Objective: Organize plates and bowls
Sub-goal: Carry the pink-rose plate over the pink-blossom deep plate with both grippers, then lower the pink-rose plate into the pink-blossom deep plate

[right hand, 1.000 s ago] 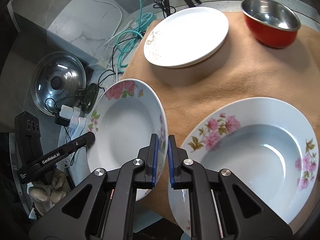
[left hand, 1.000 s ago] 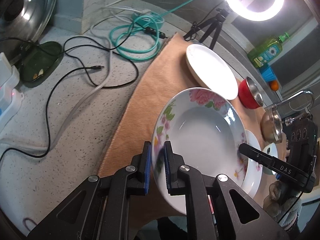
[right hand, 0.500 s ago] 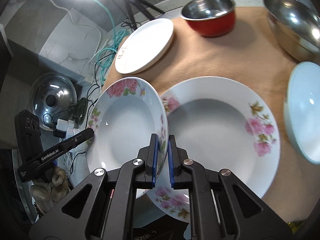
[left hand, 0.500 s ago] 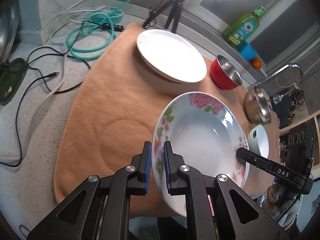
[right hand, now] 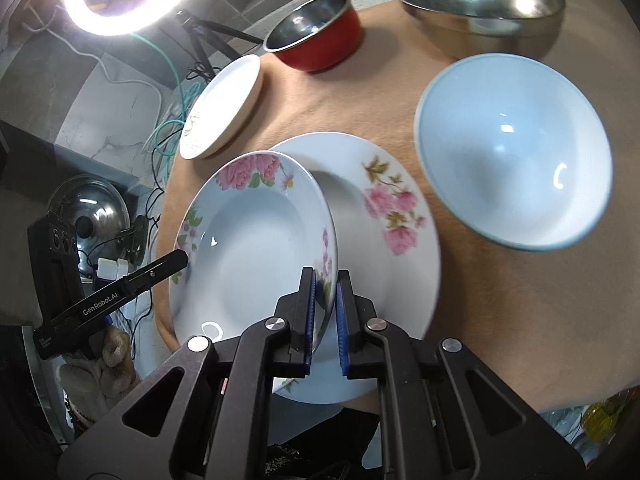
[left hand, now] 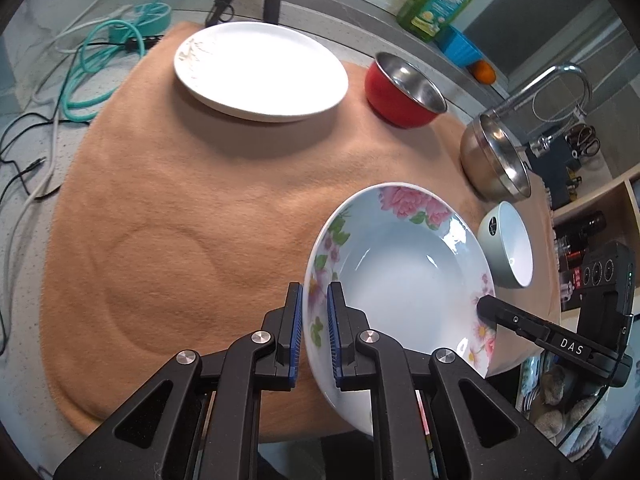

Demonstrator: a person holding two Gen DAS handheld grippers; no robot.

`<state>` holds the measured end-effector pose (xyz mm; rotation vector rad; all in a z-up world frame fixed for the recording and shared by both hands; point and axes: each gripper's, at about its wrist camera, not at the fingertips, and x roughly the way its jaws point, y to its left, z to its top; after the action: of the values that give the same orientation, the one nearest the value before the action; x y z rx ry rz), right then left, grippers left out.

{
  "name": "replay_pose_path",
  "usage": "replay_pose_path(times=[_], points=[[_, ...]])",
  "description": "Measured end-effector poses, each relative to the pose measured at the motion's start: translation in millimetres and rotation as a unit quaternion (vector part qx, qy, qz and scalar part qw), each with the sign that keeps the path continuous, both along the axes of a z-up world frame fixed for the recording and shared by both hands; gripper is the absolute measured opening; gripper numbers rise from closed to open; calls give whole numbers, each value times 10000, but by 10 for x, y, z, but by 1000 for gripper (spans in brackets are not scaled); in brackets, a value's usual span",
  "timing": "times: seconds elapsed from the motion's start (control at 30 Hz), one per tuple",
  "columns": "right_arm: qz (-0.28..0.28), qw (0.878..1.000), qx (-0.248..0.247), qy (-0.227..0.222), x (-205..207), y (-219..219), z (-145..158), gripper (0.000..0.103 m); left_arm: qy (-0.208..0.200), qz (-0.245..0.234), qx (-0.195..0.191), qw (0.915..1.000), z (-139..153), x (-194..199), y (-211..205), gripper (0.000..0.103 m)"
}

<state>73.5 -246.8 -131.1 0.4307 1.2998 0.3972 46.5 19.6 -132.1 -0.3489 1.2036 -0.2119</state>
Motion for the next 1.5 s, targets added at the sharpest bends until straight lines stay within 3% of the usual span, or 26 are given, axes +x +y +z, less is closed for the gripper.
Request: replay_pose_path(times=[0.43,0.87,1.07,1.23,1.5], points=[[-257,9995,-147,68,1,-259,-100,10,61,-310,202,9993,-102,123,-286,11],[-195,9994,-265,61,21,-247,-106,10,-18,-531,561,9970,-88,165,-389,12],[35,9981,-622,-31,33,-137,-66,12,-116,-825,1184,9895,-62,166,-519,12],[51,9980,-626,-8,41,-119,-60,12,-104,-846,1150,9897,-79,196,-514,12],[379,9917,-1217,-141,56,50,-14,14,-80,-931,1258,9876,-77,204,-556,13]])
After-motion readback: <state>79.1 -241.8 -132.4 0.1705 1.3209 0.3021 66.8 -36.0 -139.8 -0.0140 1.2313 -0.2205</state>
